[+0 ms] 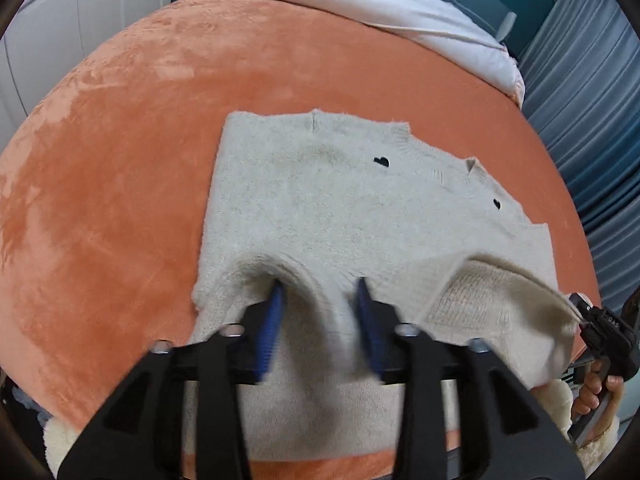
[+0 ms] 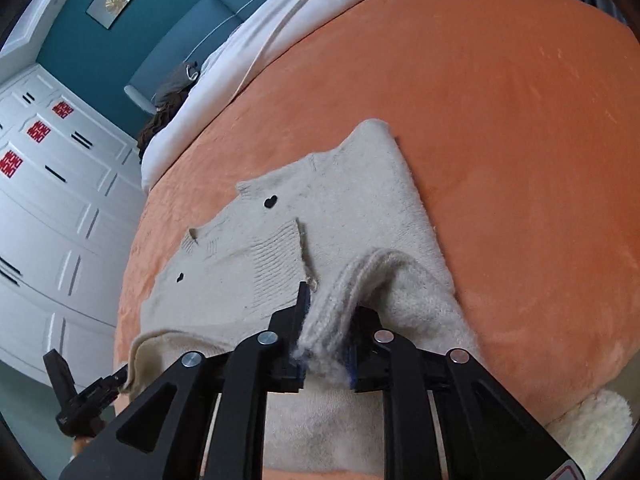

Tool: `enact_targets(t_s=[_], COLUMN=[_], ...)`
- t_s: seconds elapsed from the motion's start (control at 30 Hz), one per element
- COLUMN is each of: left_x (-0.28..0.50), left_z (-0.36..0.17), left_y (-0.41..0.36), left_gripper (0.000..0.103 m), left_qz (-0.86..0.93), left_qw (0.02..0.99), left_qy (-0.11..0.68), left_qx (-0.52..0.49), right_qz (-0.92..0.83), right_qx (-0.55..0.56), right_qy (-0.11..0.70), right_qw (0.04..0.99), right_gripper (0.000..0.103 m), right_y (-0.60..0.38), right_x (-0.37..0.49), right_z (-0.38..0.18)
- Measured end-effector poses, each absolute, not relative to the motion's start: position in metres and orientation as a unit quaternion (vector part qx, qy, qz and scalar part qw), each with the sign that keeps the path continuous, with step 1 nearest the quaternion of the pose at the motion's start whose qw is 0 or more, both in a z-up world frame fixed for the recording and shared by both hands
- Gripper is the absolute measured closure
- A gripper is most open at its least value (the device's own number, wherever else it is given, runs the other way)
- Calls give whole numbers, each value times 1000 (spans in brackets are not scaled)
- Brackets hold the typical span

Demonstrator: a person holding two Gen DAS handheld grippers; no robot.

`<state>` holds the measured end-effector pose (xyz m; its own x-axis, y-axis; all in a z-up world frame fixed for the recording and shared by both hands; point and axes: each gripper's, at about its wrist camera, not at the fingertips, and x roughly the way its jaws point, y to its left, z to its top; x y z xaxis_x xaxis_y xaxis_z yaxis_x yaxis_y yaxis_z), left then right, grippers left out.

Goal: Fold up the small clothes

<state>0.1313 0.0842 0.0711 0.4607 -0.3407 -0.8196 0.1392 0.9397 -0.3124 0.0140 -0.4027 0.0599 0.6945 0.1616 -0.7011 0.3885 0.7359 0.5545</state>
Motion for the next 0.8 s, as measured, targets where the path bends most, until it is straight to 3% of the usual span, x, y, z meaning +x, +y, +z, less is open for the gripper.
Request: enact_targets(t_s=[0.03, 0.07, 0.1, 0.23, 0.57, 0.67, 0.7, 0.77, 0.8], left_x=[125, 116, 111, 121, 177, 184, 185, 185, 185], left_z=[74, 78, 82, 72, 35, 27, 26, 25, 26], left_y=[89, 95, 101, 103, 62, 52, 50, 51, 53], left_gripper=[22, 13, 7, 7, 8, 26, 37, 56, 78], left_qz=[-142, -138, -134, -158, -192, -190, -192, -193, -197], left_qw=[859, 871, 881, 869, 844, 833, 831, 827, 823], left_qy=[481, 460, 441, 459, 498, 517, 522, 528, 532], left_qx=[-104, -105, -105, -100, -62, -40, -33, -29, -34], right_qz=[-70, -83, -92, -105, -95, -99, -99, -104, -114], right_qx=[353, 340, 324, 256, 212, 191, 182, 161, 145], right_qy=[379, 375, 371, 370, 425, 434, 434, 440, 444], right_qw=[852, 858, 865, 887, 875, 875, 877, 877, 877], right_gripper=[70, 55, 51, 37, 36, 36, 36, 47, 53], right_y=[-404, -406, -405, -406, -402, -392, -389, -383, -380], right_x=[8, 1, -6, -17, 37, 45, 47, 49, 49], right_z=[62, 66, 70, 80, 45, 39, 39, 38, 37])
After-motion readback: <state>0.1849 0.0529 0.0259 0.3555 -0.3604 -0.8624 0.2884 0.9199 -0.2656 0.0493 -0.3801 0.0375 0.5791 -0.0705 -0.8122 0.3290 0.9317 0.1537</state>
